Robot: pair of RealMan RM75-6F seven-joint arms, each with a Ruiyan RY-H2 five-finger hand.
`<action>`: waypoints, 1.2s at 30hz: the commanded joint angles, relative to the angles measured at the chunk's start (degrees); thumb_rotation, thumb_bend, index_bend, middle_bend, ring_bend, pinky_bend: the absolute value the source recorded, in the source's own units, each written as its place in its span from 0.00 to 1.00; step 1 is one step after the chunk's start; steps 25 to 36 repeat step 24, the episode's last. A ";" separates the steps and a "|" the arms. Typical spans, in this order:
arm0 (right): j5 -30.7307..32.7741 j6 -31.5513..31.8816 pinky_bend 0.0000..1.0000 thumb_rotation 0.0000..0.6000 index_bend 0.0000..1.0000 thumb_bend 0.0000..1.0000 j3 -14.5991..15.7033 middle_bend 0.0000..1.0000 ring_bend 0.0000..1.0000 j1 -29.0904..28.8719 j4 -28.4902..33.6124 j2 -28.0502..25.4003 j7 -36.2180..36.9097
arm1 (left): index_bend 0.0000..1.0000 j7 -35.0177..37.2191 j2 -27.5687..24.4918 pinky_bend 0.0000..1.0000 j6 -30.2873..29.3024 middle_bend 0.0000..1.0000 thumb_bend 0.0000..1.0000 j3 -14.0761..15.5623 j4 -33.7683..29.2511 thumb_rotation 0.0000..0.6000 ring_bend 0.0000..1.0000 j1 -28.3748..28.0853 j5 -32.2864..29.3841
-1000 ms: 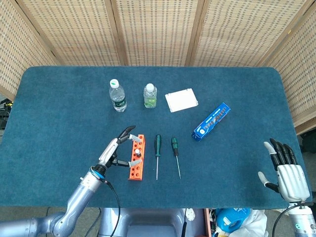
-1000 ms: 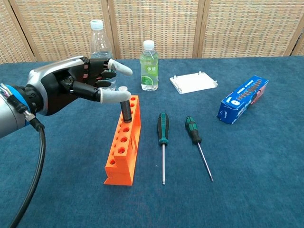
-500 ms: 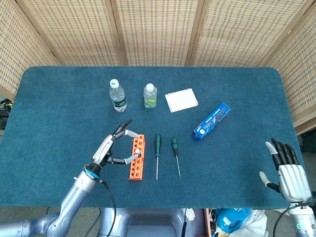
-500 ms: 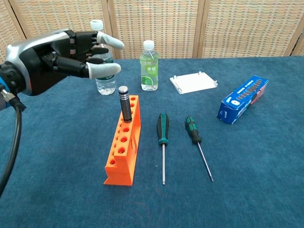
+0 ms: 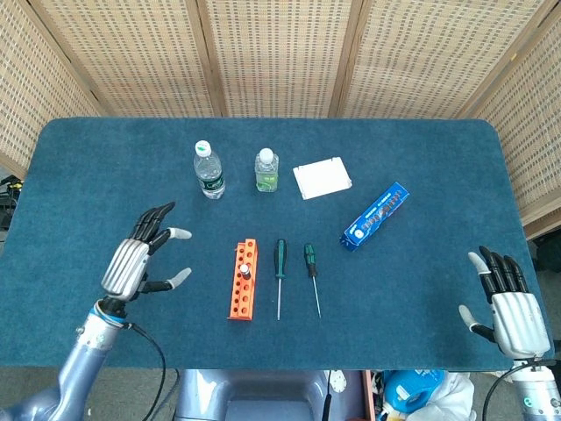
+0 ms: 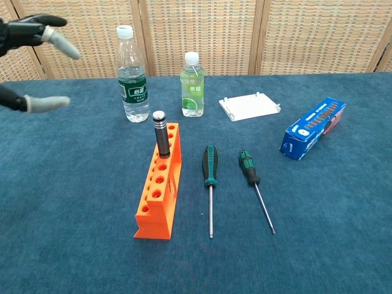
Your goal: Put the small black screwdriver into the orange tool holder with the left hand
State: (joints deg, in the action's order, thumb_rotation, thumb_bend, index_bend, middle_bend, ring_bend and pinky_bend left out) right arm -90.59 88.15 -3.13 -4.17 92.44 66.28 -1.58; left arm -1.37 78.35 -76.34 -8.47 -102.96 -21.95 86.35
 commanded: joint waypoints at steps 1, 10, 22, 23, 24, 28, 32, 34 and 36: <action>0.01 0.27 0.00 1.00 0.00 0.28 0.07 0.00 0.00 0.21 -0.16 0.18 -0.55 | 0.28 -7.53 -2.82 0.00 -4.95 0.00 0.23 4.20 3.50 1.00 0.00 4.80 1.83; 0.27 0.08 0.00 1.00 0.00 0.28 0.00 0.00 0.00 0.16 -0.27 0.50 -2.14 | 0.18 -17.08 -2.56 0.00 -12.07 0.00 0.19 7.51 9.72 1.00 0.00 11.88 0.10; -0.16 -0.38 0.00 1.00 0.00 0.28 0.21 0.00 0.00 -0.17 -0.25 0.97 -3.42 | 0.01 -17.84 -3.36 0.00 -13.81 0.00 0.04 8.16 12.06 1.00 0.00 14.67 -0.19; -0.26 -0.38 0.00 1.00 0.00 0.28 0.27 0.00 0.00 -0.17 -0.24 1.01 -3.53 | 0.01 -17.78 -3.58 0.00 -14.04 0.00 0.03 8.24 11.91 1.00 0.00 14.80 0.19; -0.36 -0.37 0.00 1.00 0.00 0.28 0.35 0.00 0.00 -0.16 -0.23 1.02 -3.66 | 0.00 -17.86 -3.76 0.00 -14.27 0.00 0.02 8.31 11.78 1.00 0.00 14.94 0.55; -0.36 -0.37 0.00 1.00 0.00 0.28 0.35 0.00 0.00 -0.16 -0.23 1.02 -3.66 | 0.00 -17.86 -3.76 0.00 -14.27 0.00 0.02 8.31 11.78 1.00 0.00 14.94 0.55; -0.36 -0.37 0.00 1.00 0.00 0.28 0.35 0.00 0.00 -0.16 -0.23 1.02 -3.66 | 0.00 -17.86 -3.76 0.00 -14.27 0.00 0.02 8.31 11.78 1.00 0.00 14.94 0.55; -0.36 -0.37 0.00 1.00 0.00 0.28 0.35 0.00 0.00 -0.16 -0.23 1.02 -3.66 | 0.00 -17.86 -3.76 0.00 -14.27 0.00 0.02 8.31 11.78 1.00 0.00 14.94 0.55; -0.36 -0.37 0.00 1.00 0.00 0.28 0.35 0.00 0.00 -0.16 -0.23 1.02 -3.66 | 0.00 -17.86 -3.76 0.00 -14.27 0.00 0.02 8.31 11.78 1.00 0.00 14.94 0.55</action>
